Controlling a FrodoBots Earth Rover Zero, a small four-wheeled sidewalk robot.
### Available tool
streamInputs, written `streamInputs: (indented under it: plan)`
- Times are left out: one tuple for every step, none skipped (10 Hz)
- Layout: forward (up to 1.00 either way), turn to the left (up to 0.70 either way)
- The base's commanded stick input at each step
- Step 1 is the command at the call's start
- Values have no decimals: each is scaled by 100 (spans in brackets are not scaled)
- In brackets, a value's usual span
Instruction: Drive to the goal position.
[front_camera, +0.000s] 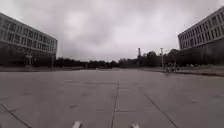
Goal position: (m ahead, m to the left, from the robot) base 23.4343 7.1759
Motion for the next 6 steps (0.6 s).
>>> streamInputs:
  plan:
    - [70, 0]
    - [70, 0]
    - [70, 0]
    - [70, 0]
    - [70, 0]
    - [70, 0]
